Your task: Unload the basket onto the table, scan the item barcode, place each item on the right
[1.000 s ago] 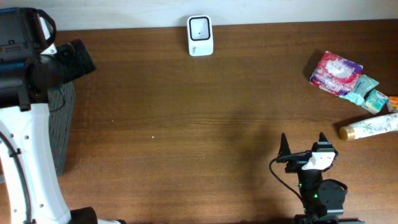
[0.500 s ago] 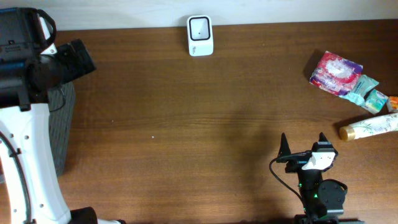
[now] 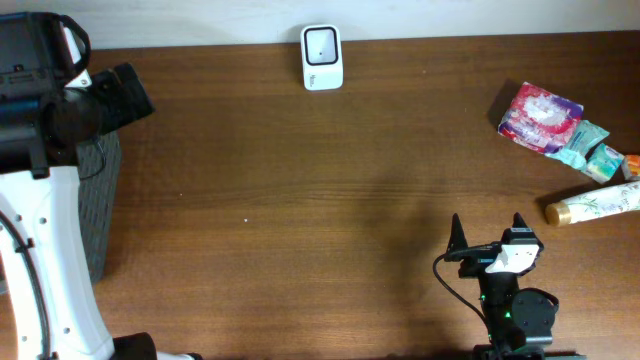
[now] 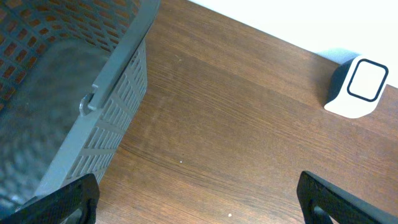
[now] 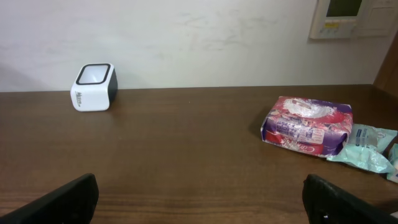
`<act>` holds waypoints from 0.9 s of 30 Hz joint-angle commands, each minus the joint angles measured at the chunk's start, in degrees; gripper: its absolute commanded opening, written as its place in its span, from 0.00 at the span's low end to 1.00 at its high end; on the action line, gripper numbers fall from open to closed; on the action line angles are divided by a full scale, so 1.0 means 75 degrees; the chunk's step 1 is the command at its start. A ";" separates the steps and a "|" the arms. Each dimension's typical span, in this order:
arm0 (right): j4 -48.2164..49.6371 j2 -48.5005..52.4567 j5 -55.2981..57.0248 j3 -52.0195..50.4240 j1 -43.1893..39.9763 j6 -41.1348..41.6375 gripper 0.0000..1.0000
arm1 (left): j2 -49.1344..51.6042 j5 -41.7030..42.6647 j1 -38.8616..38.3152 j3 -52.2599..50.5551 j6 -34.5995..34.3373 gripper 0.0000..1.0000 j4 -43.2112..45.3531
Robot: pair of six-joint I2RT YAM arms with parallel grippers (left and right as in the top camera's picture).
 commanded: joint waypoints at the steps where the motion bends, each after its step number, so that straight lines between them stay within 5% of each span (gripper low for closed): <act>1: -0.0023 -0.0067 0.0067 -0.0067 0.0044 0.0029 0.99 | -0.0052 -0.0032 0.0026 0.0026 -0.0047 0.99 -0.0006; 17: -0.0023 -0.0067 0.0067 -0.0067 0.0044 0.0029 0.99 | -0.0303 0.0297 0.0000 -0.0545 -0.0041 0.99 -0.0772; 22: -0.0023 -0.0067 0.0067 -0.0067 0.0044 0.0029 0.99 | -0.2620 0.0641 -0.1020 -0.4473 0.1303 0.99 0.2028; 27: -0.0023 -0.0067 0.0067 -0.0067 0.0044 0.0029 0.99 | -0.4535 0.0644 -0.1361 -0.7452 0.1329 0.99 0.3864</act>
